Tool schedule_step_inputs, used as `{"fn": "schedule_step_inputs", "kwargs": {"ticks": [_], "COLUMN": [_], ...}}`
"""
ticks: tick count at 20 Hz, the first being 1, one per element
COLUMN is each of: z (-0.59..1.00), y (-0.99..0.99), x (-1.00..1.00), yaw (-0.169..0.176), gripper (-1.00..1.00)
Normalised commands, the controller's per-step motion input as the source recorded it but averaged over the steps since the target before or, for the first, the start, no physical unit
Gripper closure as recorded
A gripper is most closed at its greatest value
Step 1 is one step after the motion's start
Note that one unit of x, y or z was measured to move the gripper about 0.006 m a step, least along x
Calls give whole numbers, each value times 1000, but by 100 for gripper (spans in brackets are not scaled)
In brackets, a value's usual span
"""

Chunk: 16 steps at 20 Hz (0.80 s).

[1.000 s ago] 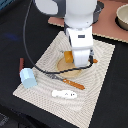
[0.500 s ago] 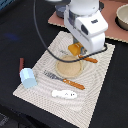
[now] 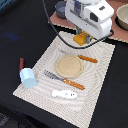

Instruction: Interact with the objects in diverse but meaningful ways.

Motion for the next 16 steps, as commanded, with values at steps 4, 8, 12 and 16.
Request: {"fn": "schedule_step_inputs", "kwargs": {"ticks": [4,8,12,16], "z": [-378,-402,-367,-358], "y": [74,116,266,308], "x": [-261,-345,-413,-472], "yaw": [-104,-79,-19,0], "gripper": [100,100,100,-100]}}
